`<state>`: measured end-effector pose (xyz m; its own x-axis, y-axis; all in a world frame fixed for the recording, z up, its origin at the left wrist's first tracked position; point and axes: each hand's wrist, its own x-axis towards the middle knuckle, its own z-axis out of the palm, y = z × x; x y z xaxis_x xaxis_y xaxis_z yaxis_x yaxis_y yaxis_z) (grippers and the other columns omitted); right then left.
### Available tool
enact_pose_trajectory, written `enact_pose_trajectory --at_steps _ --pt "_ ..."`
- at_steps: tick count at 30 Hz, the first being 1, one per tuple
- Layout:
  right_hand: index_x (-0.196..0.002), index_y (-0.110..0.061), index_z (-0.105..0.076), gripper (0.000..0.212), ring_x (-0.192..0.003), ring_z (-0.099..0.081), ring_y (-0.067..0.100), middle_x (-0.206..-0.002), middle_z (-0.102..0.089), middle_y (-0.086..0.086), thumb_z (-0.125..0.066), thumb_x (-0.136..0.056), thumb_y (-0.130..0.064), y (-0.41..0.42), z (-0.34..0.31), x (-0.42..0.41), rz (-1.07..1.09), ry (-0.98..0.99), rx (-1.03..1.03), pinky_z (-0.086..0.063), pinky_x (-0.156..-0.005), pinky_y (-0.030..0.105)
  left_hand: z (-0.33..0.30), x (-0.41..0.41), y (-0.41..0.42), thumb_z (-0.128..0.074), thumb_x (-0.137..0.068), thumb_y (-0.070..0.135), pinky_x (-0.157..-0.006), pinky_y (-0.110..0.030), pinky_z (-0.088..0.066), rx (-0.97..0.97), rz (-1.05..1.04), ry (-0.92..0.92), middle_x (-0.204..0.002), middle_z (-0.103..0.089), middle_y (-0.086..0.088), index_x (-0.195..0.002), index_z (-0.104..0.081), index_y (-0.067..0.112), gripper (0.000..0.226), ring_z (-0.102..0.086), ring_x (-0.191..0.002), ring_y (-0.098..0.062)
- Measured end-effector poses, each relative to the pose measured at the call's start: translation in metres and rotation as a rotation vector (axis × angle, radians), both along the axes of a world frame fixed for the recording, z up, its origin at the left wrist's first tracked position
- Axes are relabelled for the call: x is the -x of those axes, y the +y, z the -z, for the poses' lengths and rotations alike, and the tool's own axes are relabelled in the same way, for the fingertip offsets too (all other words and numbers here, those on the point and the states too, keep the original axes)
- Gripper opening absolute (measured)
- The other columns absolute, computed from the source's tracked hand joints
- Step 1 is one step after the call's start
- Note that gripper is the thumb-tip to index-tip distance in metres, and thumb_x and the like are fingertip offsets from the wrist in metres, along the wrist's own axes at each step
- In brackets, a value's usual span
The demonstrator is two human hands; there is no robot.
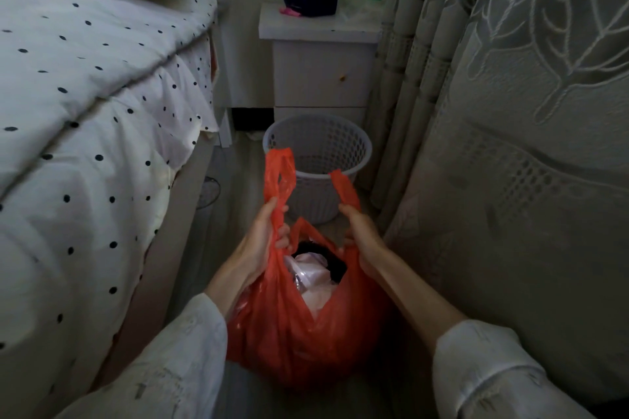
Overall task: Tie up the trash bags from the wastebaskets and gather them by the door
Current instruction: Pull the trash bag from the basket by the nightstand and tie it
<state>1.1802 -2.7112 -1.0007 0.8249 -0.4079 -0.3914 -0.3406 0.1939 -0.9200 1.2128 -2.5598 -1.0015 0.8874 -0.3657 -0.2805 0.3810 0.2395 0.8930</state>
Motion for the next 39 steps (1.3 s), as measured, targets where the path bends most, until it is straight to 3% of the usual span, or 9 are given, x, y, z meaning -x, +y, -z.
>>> enact_pose_trajectory --at_steps 4,9,13,16,19,26,32,35,39 --pt "-0.056 -0.015 -0.041 0.038 -0.020 -0.028 0.003 -0.026 -0.032 -0.008 -0.041 -0.094 -0.015 0.002 0.002 0.000 -0.005 0.038 0.005 -0.022 -0.031 0.010 0.000 0.005 -0.007 -0.031 -0.098 0.026 -0.035 -0.010 -0.027 -0.174 -0.024 -0.244 -0.052 -0.034 0.006 -0.084 -0.047 0.016 0.024 -0.029 -0.030 0.001" --pt "-0.057 -0.016 -0.051 0.032 -0.032 -0.031 0.005 -0.045 -0.040 -0.001 -0.050 -0.089 -0.013 0.005 0.006 0.005 -0.167 0.009 0.139 -0.022 -0.034 0.013 -0.001 0.010 -0.013 -0.036 -0.097 0.015 -0.045 -0.016 -0.034 -0.422 0.076 -0.504 -0.056 -0.040 0.003 -0.072 -0.049 0.018 0.028 -0.041 -0.040 0.002" --pt "-0.062 -0.016 -0.046 0.030 -0.044 -0.036 0.006 -0.036 -0.044 -0.011 -0.034 -0.084 0.001 0.009 -0.010 0.008 -0.389 -0.054 -0.119 -0.026 -0.043 0.019 0.007 0.002 -0.012 -0.041 -0.095 0.013 -0.073 -0.032 -0.043 -0.732 0.093 -0.649 -0.084 -0.064 -0.018 -0.090 -0.058 -0.001 0.023 -0.061 -0.085 -0.025" --pt "-0.070 -0.013 -0.054 0.031 -0.037 -0.047 0.002 -0.038 -0.052 -0.009 -0.037 -0.095 -0.009 0.009 -0.022 0.015 -0.485 -0.132 -0.297 -0.037 -0.039 0.014 0.010 0.004 -0.011 -0.043 -0.094 0.014 -0.078 -0.037 -0.043 -0.836 0.098 -0.716 -0.096 -0.066 -0.024 -0.087 -0.058 0.001 0.021 -0.061 -0.095 -0.036" --pt "-0.065 -0.015 -0.054 0.031 -0.038 -0.035 0.002 -0.039 -0.042 -0.010 -0.047 -0.093 -0.026 0.010 -0.014 0.008 -0.398 -0.192 -0.228 -0.028 -0.039 0.017 0.010 0.006 -0.012 -0.045 -0.093 0.018 -0.075 -0.034 -0.041 -0.892 0.093 -0.754 -0.096 -0.068 -0.022 -0.090 -0.060 0.000 0.023 -0.062 -0.094 -0.034" --pt "-0.054 -0.019 -0.039 0.045 -0.029 -0.029 0.003 -0.034 -0.032 -0.009 -0.042 -0.094 -0.041 -0.002 -0.015 0.007 -0.346 -0.083 -0.261 -0.025 -0.037 0.017 0.000 0.006 -0.013 -0.054 -0.088 0.006 -0.042 -0.013 -0.039 -0.550 0.140 -0.364 -0.035 -0.053 0.007 -0.060 -0.058 0.008 0.029 -0.045 -0.033 0.002" --pt "-0.061 -0.020 -0.067 0.019 -0.054 -0.053 -0.010 -0.057 -0.067 -0.005 -0.065 -0.080 -0.016 -0.017 -0.021 0.010 -0.676 -0.139 0.852 -0.045 -0.062 0.025 -0.020 0.000 0.004 -0.051 -0.082 0.002 -0.053 -0.019 -0.051 -0.197 0.207 -0.004 -0.063 -0.065 -0.005 -0.087 -0.068 0.005 0.018 -0.058 -0.055 -0.012" --pt "-0.091 -0.011 -0.075 0.018 -0.086 -0.062 0.009 -0.093 -0.074 0.009 -0.071 -0.074 -0.011 -0.017 -0.021 0.012 -0.539 -0.302 0.955 -0.045 -0.079 0.027 -0.026 -0.002 0.003 -0.038 -0.086 0.014 -0.052 -0.021 -0.051 -0.110 0.185 0.123 -0.063 -0.064 -0.006 -0.093 -0.063 0.008 0.026 -0.058 -0.058 -0.015" --pt "-0.095 -0.008 -0.074 0.021 -0.087 -0.064 0.016 -0.093 -0.072 0.010 -0.070 -0.075 -0.006 -0.011 -0.018 0.014 -0.382 -0.402 0.820 -0.047 -0.081 0.028 -0.025 0.003 -0.001 -0.039 -0.096 0.018 -0.046 -0.019 -0.053 -0.210 0.193 0.053 -0.053 -0.069 -0.005 -0.094 -0.064 0.006 0.027 -0.065 -0.048 -0.011"
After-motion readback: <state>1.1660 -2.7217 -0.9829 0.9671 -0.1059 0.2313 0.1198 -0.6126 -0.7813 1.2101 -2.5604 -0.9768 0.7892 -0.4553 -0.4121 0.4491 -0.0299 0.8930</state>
